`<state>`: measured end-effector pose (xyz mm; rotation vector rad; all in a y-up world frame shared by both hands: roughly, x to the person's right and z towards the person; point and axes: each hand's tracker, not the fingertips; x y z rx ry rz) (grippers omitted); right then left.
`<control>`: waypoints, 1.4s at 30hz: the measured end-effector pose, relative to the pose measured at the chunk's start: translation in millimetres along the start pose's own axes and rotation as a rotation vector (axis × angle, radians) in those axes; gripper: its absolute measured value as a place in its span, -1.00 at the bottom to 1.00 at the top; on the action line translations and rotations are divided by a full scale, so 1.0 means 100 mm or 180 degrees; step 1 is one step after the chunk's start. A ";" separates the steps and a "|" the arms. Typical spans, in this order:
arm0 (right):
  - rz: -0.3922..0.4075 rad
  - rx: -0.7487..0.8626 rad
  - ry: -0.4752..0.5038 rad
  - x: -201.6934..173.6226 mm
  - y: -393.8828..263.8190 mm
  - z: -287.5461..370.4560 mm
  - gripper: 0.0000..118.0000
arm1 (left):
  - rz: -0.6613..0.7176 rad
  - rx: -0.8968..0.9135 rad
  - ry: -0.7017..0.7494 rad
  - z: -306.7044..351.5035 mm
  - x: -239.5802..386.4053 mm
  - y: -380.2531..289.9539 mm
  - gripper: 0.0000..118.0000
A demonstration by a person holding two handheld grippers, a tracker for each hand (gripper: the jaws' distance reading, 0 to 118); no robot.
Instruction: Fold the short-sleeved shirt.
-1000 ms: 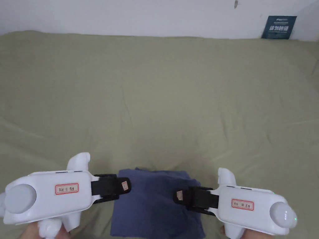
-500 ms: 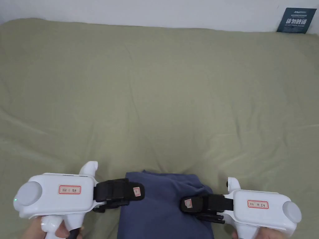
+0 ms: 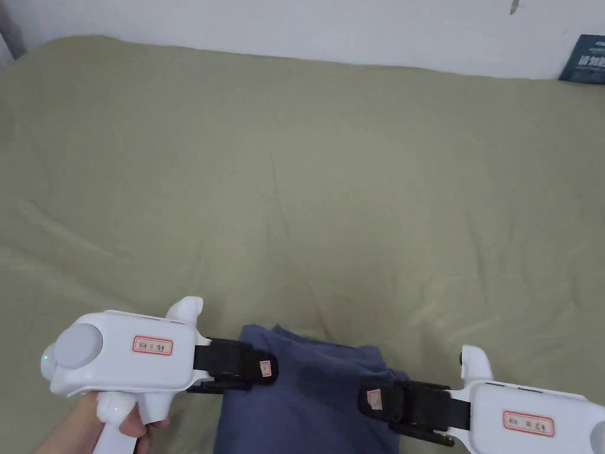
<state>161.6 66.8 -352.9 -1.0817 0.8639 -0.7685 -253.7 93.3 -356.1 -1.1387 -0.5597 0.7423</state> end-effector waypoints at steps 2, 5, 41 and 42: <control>0.0130 0.0034 0.0013 -0.15 0.02 -0.05 -0.98 | -0.0039 0.0084 0.0038 0.30 -0.10 0.09 -0.60; 0.0311 0.0097 -0.0083 -0.35 0.08 -0.19 -0.98 | -0.0050 0.0252 0.0279 0.86 -0.34 0.25 -0.60; 0.1686 0.0826 -0.1145 -1.30 0.20 -0.76 -0.98 | -0.0264 0.0966 0.1837 2.98 -1.07 1.04 0.49; 0.1791 0.0953 -0.1299 -1.33 0.19 -0.66 -0.98 | -0.0391 0.1105 0.1854 2.88 -0.88 1.00 0.03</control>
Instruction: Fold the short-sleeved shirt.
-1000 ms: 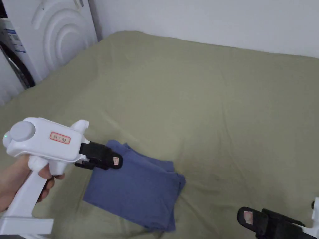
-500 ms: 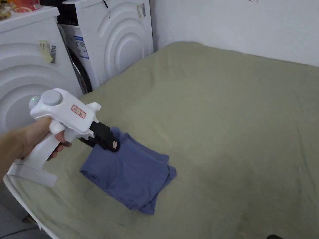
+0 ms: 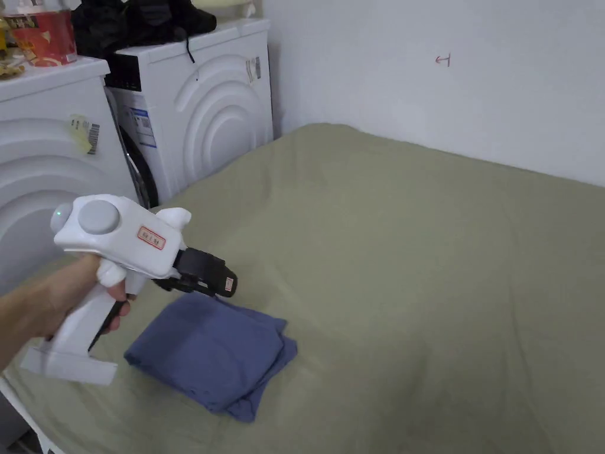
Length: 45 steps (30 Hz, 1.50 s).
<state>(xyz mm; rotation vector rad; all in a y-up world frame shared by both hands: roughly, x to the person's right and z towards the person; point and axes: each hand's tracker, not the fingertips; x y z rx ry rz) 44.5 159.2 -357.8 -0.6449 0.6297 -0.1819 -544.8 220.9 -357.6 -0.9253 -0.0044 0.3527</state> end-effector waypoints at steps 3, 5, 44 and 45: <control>0.0258 0.0203 -0.0456 0.06 0.06 0.29 -0.98 | -0.0087 0.0304 0.0037 0.02 0.74 -0.24 -0.98; 0.0366 0.0356 -0.0712 0.13 0.10 0.54 -0.98 | -0.0146 0.0465 -0.0122 0.00 1.22 -0.35 -0.98; 0.0752 0.1716 -0.1886 0.34 0.42 2.08 -0.89 | -0.1053 0.2334 0.0171 0.27 4.82 -1.74 -0.67; 0.0750 0.1714 -0.1884 0.34 0.43 2.08 -0.63 | -0.1040 0.2330 0.0174 0.28 4.82 -1.74 -0.24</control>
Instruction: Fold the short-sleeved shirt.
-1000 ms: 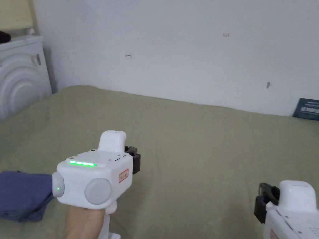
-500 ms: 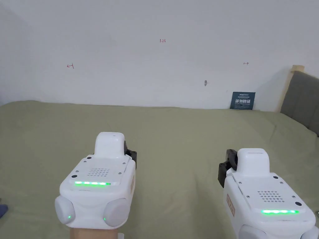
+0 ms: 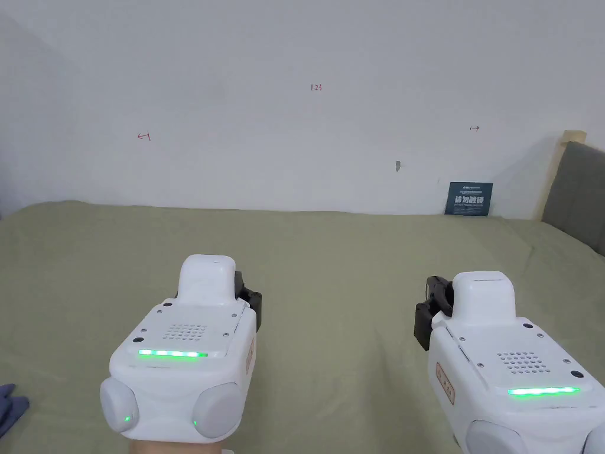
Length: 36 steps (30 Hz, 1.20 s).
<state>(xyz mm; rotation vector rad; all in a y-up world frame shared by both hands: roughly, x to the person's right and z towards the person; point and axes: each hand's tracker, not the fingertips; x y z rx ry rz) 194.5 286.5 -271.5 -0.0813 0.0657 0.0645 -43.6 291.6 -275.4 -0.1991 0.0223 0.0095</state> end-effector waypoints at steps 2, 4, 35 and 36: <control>-0.0011 -0.0036 -0.0024 0.00 0.02 0.00 0.14 | -0.0048 -0.0009 0.0082 0.02 0.02 0.01 0.42; -0.0049 -0.0131 -0.0006 0.02 0.02 -0.03 0.86 | -0.0066 -0.0080 0.0083 -0.02 -0.01 0.00 0.99; -0.0009 -0.0161 0.0184 -0.01 0.07 0.09 1.00 | -0.0208 -0.0168 0.0304 0.28 0.11 0.14 1.00; -0.0003 -0.0146 0.0194 -0.01 0.07 0.09 1.00 | -0.0243 -0.0212 0.0378 0.26 0.13 0.15 1.00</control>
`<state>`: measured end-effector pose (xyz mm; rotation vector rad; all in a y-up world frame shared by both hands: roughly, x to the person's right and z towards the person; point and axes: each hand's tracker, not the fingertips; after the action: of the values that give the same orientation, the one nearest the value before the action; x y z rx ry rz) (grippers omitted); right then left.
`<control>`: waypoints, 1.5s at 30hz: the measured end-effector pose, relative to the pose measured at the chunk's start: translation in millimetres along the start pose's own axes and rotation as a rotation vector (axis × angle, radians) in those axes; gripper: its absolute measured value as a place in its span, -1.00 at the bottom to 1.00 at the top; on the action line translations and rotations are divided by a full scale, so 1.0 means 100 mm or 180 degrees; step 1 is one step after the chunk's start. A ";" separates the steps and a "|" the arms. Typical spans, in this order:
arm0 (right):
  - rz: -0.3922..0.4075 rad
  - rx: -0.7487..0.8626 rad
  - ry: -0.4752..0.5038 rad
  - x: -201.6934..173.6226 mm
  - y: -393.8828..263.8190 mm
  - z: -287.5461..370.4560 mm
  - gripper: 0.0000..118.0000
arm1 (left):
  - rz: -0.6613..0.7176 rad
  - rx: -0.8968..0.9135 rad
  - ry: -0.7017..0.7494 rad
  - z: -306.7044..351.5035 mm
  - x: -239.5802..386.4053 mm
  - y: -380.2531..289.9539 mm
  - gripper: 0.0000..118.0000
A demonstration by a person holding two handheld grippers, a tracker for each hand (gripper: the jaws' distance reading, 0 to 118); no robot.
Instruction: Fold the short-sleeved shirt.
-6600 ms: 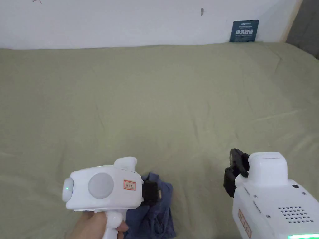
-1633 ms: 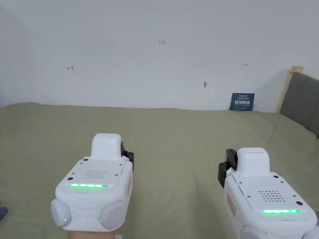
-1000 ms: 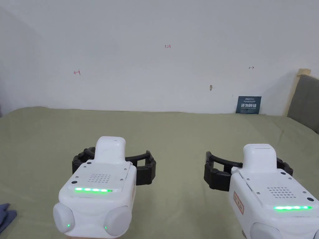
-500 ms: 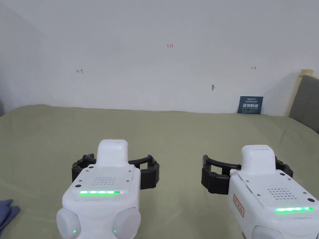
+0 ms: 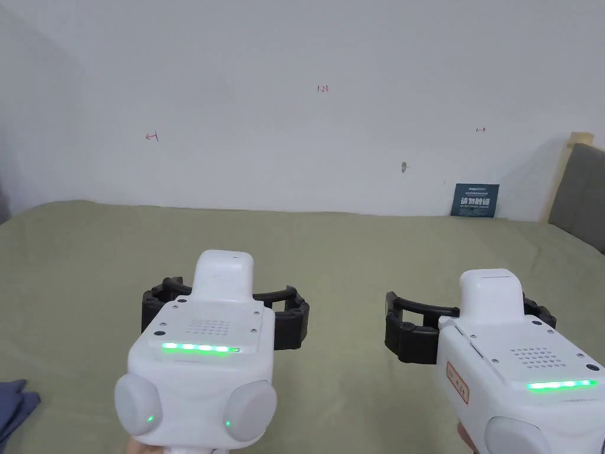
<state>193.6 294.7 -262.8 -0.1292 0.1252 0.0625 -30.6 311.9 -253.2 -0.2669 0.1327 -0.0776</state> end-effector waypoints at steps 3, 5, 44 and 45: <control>-0.0059 -0.0132 0.0047 -0.01 0.04 -0.05 1.00 | -0.0167 -0.0263 0.0289 -0.07 0.05 0.08 1.00; -0.0142 -0.0382 -0.0081 -0.04 0.07 -0.10 1.00 | -0.0254 -0.0276 0.0373 -0.10 0.07 0.08 1.00; -0.0115 -0.0396 -0.0030 0.01 0.14 -0.16 1.00 | 0.0287 -0.0098 -0.0356 -0.06 -0.18 0.10 1.00; -0.0110 -0.0395 -0.0032 0.01 0.14 -0.16 1.00 | 0.0305 -0.0153 -0.0312 -0.09 -0.17 0.11 1.00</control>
<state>191.6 306.0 -280.3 -0.2550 0.1089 0.0364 -47.6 321.8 -262.5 -0.3114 0.0498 0.0337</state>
